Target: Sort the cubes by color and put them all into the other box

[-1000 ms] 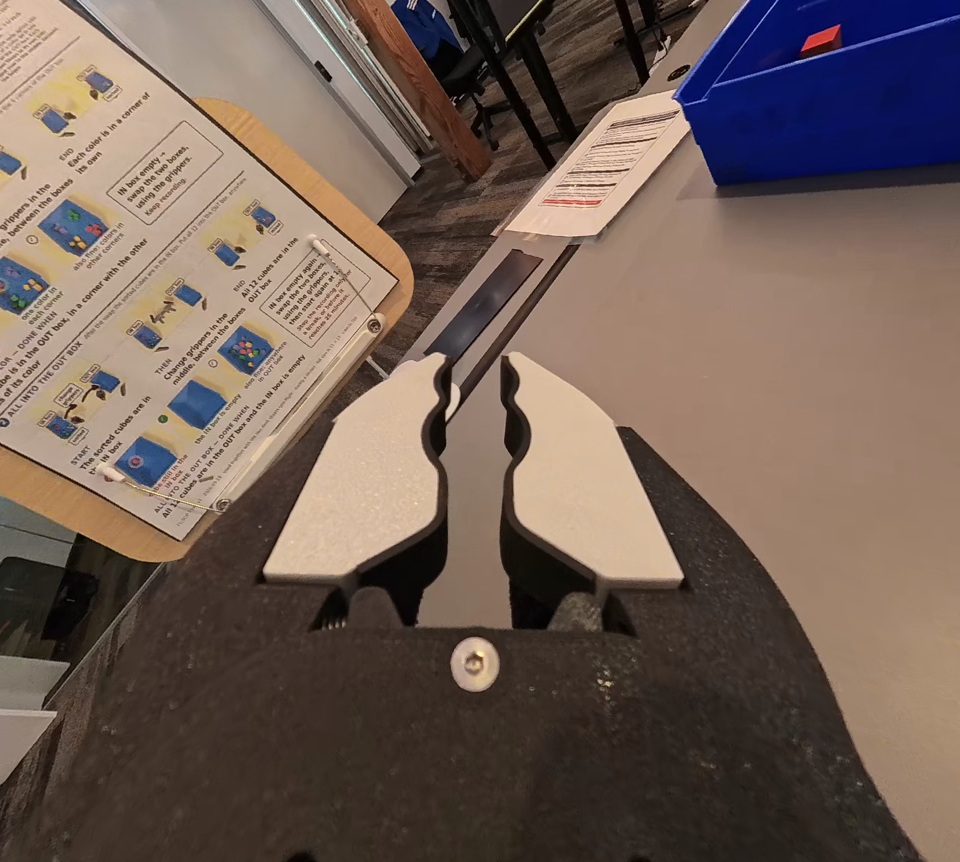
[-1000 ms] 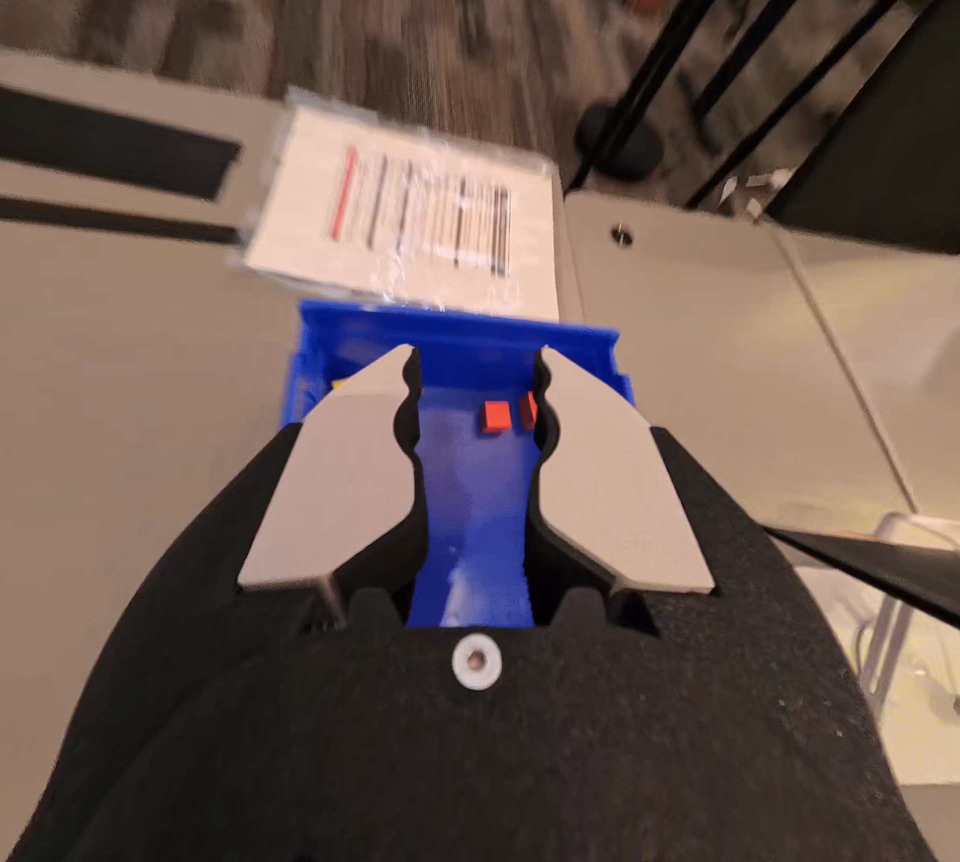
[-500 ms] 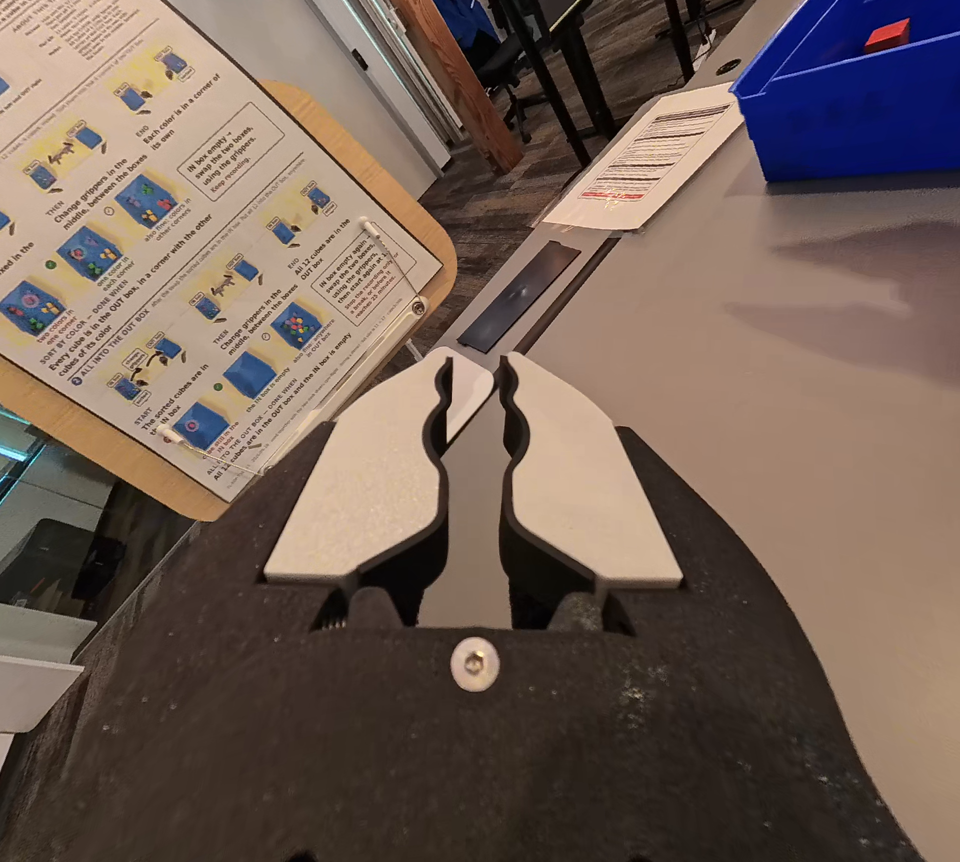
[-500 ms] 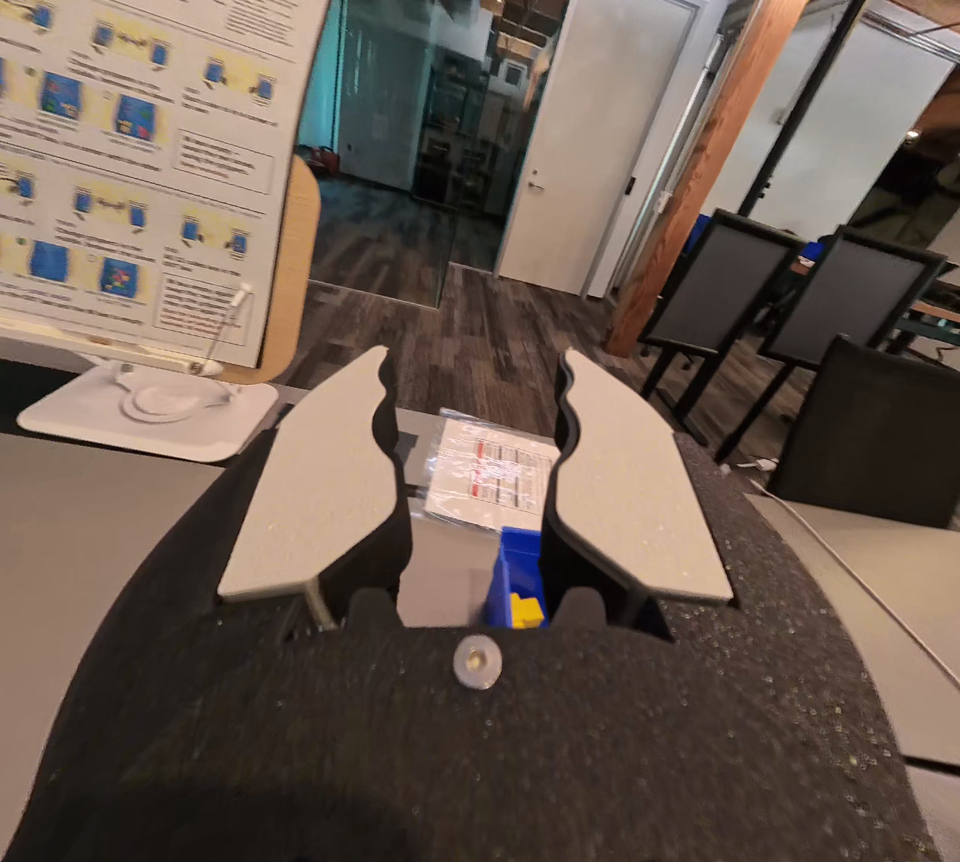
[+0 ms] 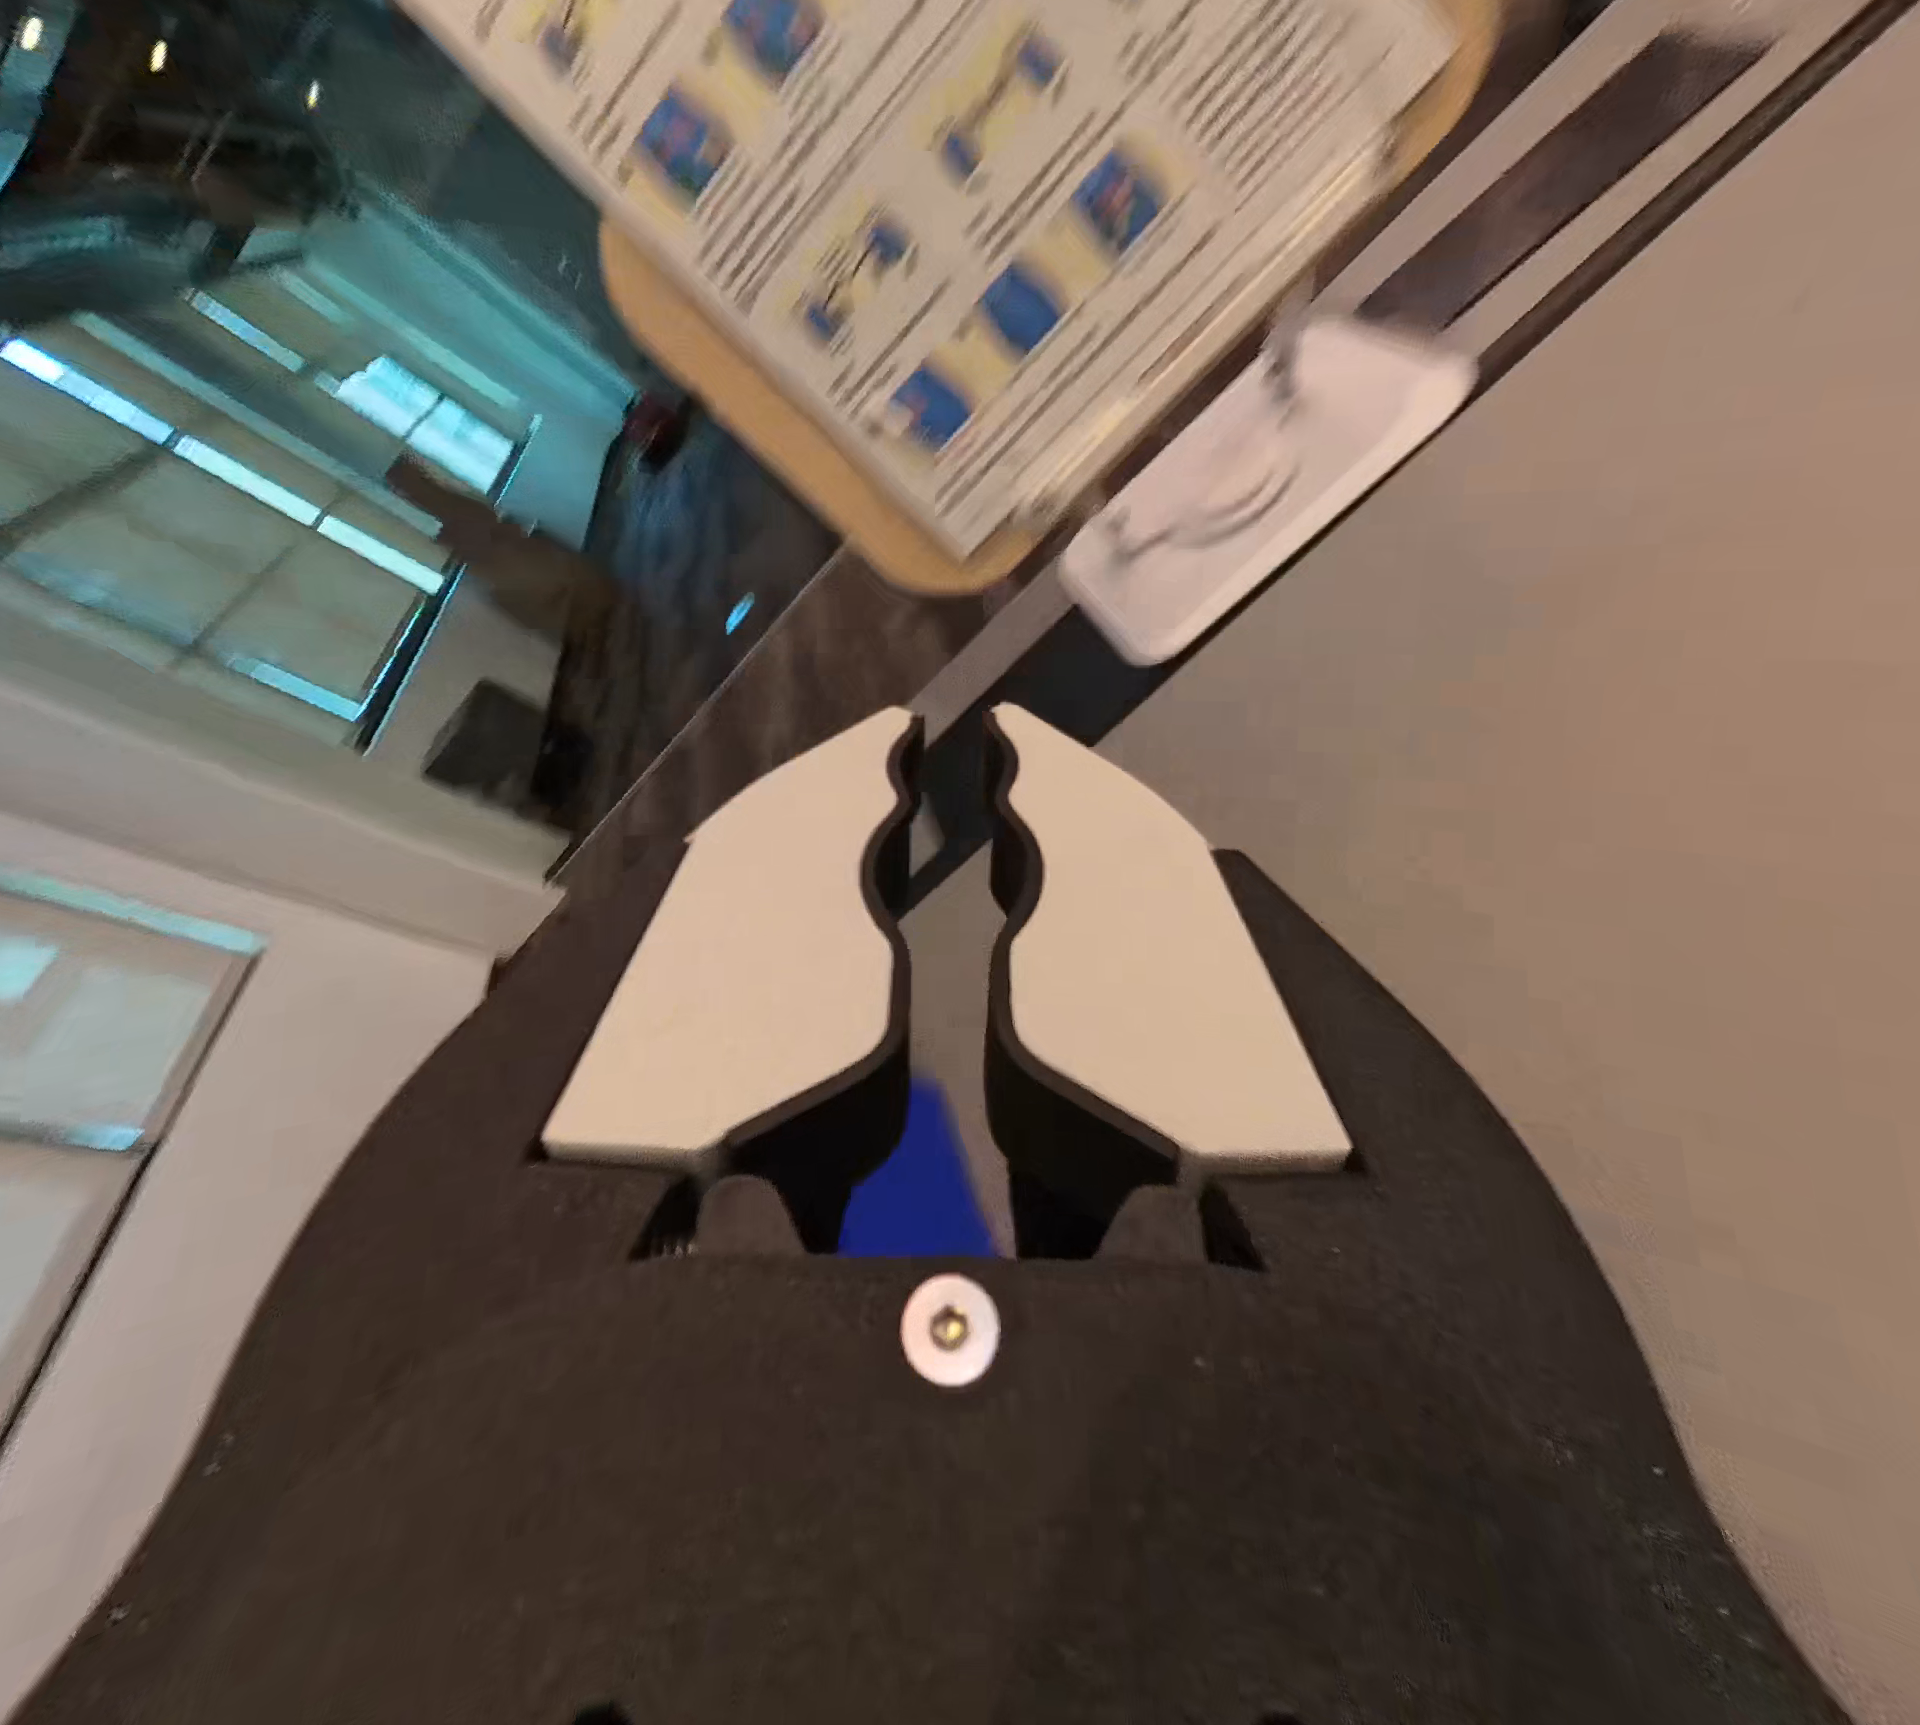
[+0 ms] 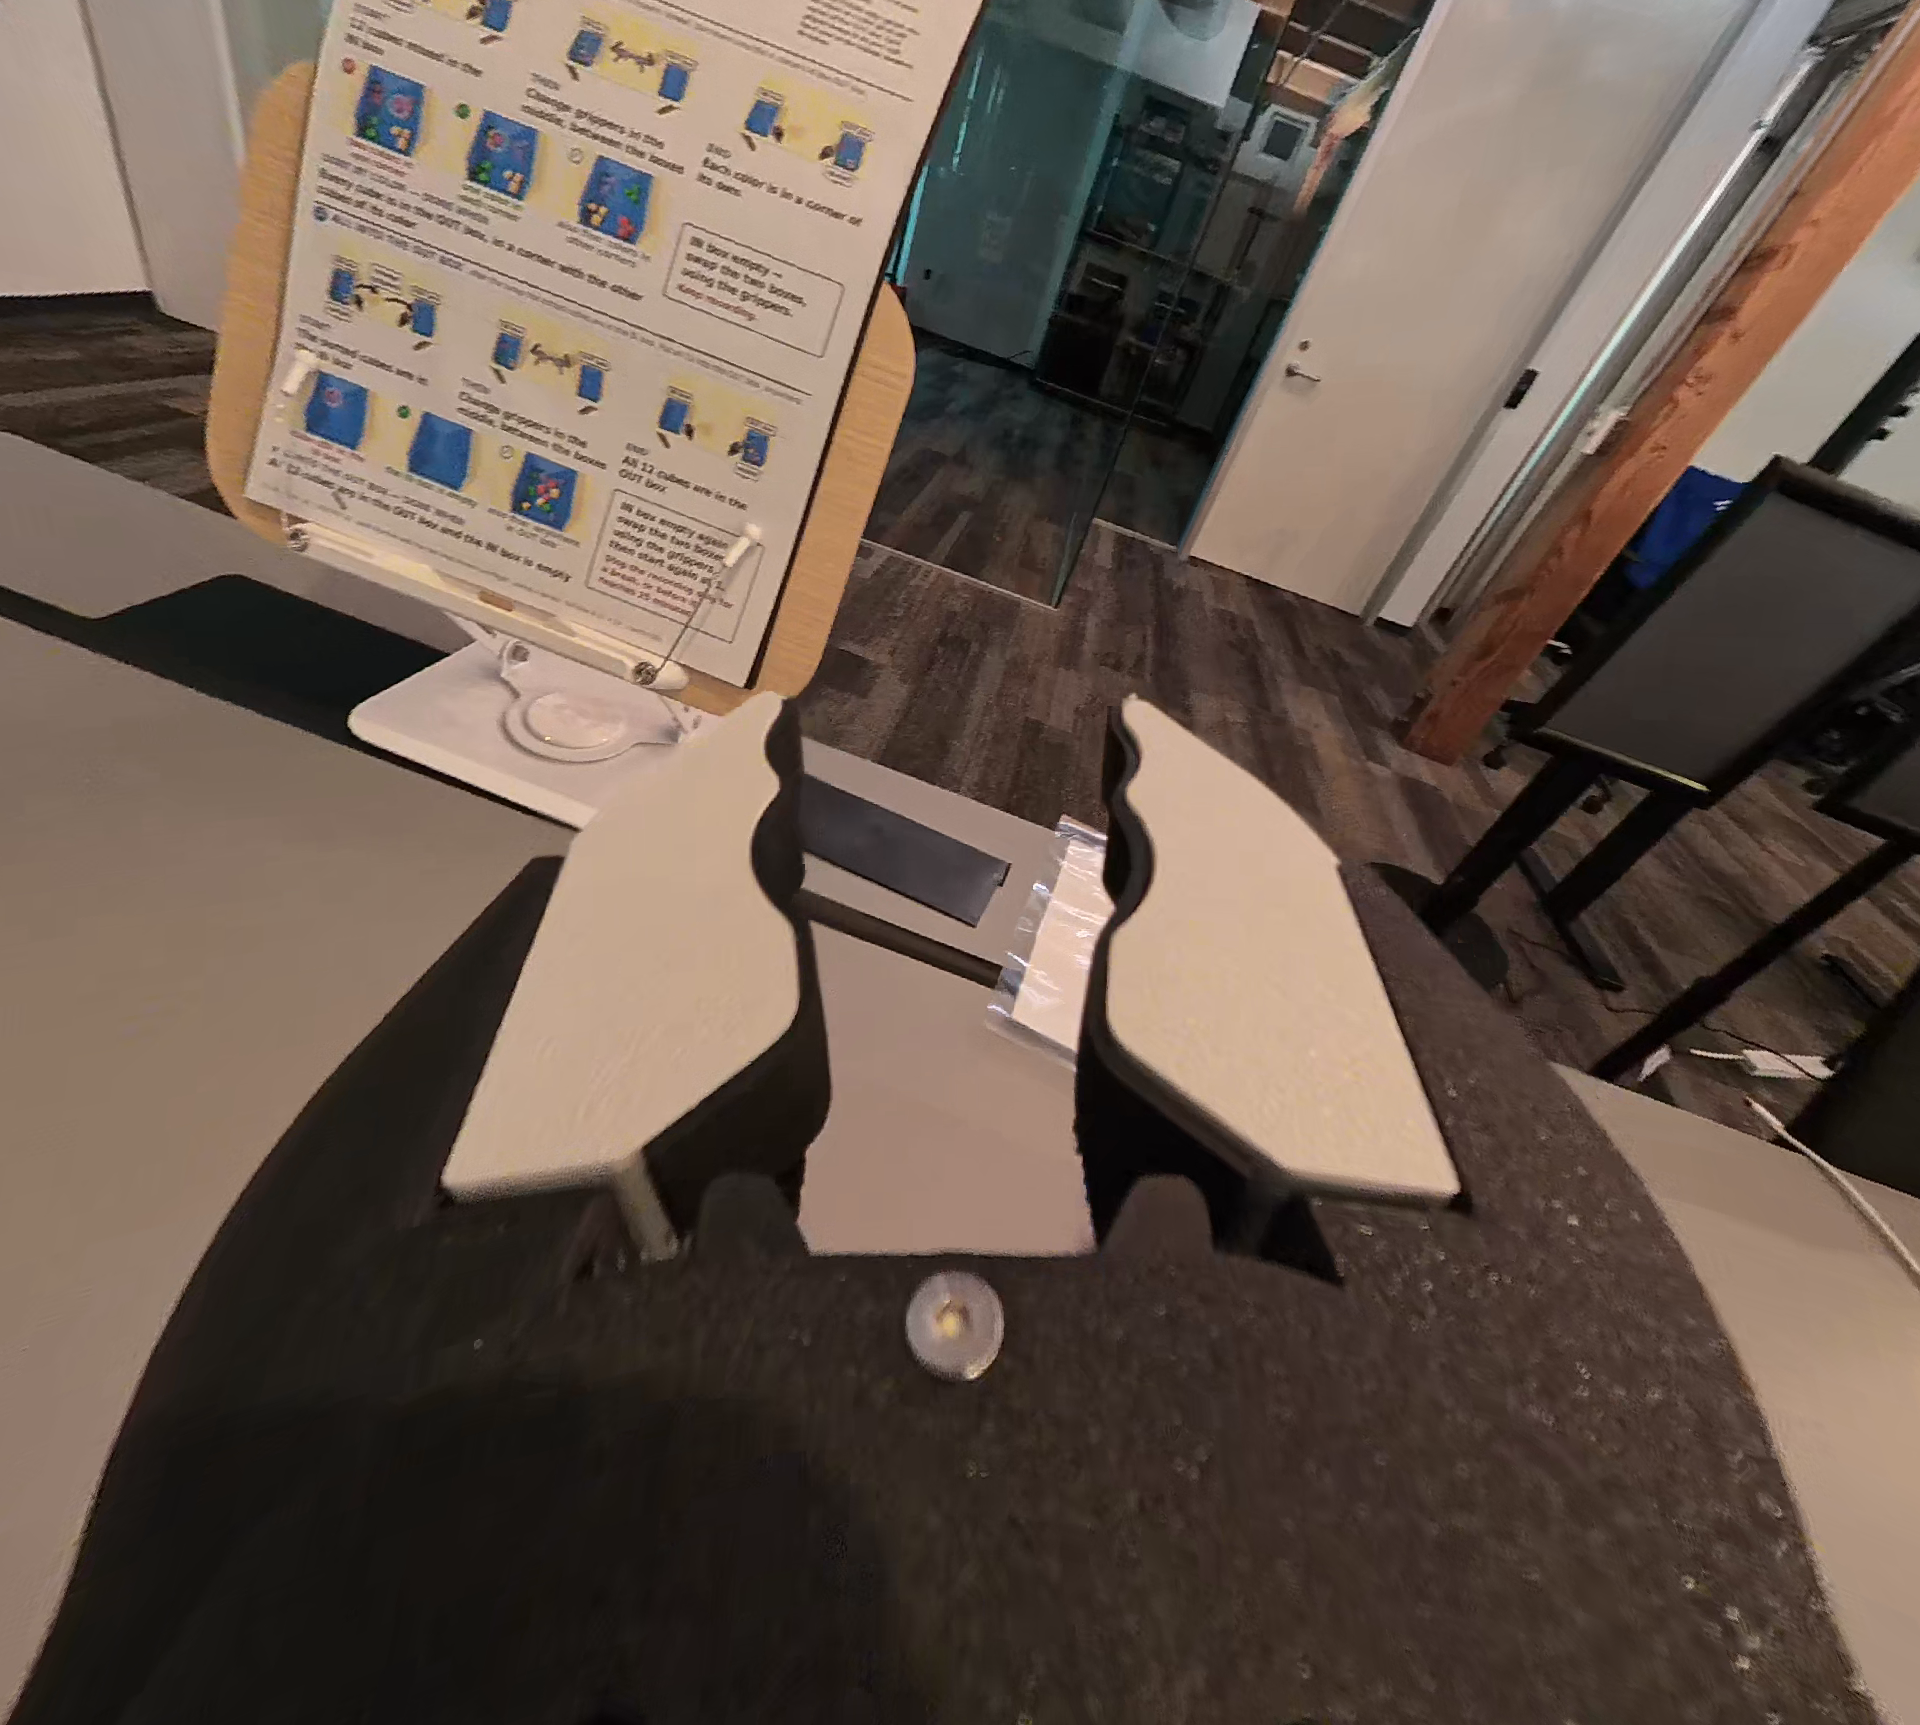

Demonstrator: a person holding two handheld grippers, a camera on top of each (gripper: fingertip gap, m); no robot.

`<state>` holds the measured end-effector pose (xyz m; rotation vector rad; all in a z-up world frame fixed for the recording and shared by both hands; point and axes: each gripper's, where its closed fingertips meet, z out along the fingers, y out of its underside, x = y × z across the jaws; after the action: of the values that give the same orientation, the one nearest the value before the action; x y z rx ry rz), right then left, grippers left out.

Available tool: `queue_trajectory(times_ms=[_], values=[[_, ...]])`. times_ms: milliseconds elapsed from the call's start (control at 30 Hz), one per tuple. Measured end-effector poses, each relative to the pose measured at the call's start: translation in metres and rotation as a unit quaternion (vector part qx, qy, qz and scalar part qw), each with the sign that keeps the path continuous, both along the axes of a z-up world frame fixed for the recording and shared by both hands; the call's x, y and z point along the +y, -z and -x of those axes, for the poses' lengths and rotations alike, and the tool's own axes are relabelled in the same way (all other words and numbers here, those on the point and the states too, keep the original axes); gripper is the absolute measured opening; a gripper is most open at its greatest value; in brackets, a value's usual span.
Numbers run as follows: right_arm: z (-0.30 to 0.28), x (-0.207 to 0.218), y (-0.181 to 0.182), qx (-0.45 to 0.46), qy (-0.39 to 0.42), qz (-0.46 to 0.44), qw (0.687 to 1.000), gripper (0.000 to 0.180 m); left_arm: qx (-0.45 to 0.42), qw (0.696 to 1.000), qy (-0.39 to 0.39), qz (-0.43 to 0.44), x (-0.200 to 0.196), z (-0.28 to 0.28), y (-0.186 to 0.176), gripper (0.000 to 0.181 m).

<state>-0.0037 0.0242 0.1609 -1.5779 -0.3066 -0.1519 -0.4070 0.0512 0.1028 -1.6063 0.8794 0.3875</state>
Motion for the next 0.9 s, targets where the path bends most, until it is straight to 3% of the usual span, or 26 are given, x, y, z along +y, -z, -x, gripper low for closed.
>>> queue_trajectory(times_ms=[167,367,533,700,900], values=[[0.006,0.003,0.000,0.010,-0.026,0.004,1.000,0.053,0.041,0.989,-0.126,0.065,0.001,0.147,0.016,0.008],[0.006,0.005,0.004,0.006,-0.035,0.006,0.999,0.047,0.027,0.970,-0.190,0.147,-0.008,0.249,0.077,0.000],[0.005,0.005,0.005,0.006,-0.047,0.001,0.999,0.038,-0.029,0.969,-0.170,0.178,-0.006,0.265,0.121,0.000],[0.043,-0.015,-0.008,0.077,-0.188,0.000,0.979,0.013,0.012,0.974,-0.085,0.211,-0.003,0.257,0.160,0.000],[0.074,-0.025,-0.014,0.132,-0.260,0.022,0.956,0.031,0.064,0.958,0.005,0.280,0.015,0.243,0.193,0.015]])
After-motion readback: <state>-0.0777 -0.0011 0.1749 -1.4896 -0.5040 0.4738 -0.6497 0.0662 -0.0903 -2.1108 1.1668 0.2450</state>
